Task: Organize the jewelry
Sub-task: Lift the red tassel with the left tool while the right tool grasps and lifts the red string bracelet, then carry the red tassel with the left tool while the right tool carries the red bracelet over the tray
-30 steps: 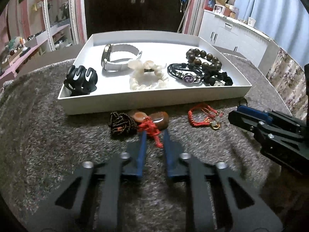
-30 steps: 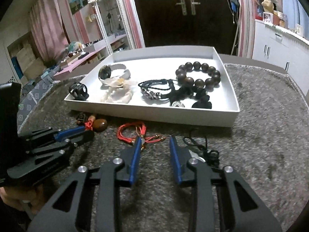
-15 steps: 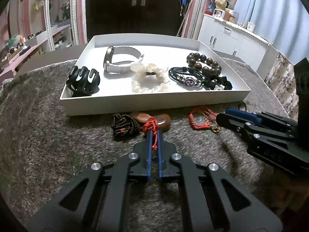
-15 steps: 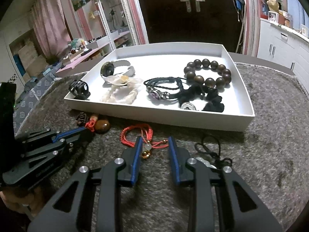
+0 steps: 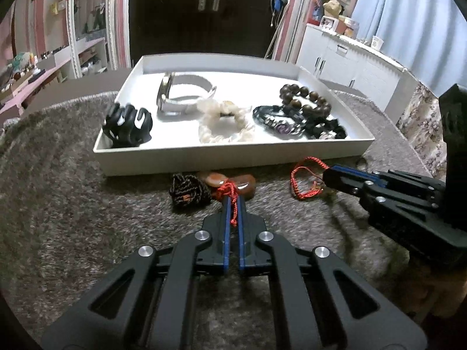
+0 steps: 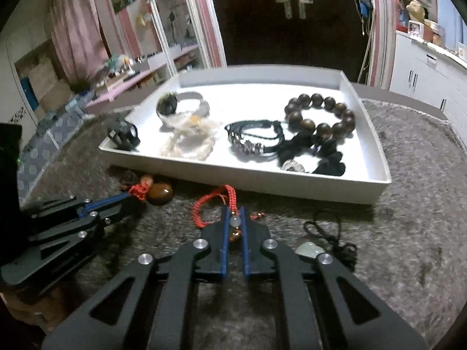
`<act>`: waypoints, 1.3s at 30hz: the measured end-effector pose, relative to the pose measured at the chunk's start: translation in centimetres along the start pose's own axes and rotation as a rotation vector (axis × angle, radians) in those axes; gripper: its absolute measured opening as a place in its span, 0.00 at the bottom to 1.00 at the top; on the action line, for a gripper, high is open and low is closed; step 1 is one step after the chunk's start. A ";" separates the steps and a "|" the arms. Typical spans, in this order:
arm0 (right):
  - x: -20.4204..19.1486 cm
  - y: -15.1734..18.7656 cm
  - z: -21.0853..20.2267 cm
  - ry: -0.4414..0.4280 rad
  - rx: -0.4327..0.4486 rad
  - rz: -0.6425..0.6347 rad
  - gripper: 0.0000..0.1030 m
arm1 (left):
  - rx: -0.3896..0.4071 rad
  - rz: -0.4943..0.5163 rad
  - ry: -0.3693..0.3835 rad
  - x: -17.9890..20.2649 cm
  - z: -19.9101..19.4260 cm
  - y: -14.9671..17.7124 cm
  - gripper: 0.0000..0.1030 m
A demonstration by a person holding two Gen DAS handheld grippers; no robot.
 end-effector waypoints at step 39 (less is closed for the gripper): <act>-4.4 -18.1 -5.2 -0.121 0.254 -0.055 0.06 | 0.241 0.073 -0.117 -8.3 -5.1 -18.5 0.01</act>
Point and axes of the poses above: each gripper's, at about its wrist camera, not at the fingertips, and z roughly the way its jaws point, x to its right, y to its underside, the point moved 6 cm from there along z, roughly the way its jaws point, and after that the axes turned 15 degrees about z, right-handed, at the moved point
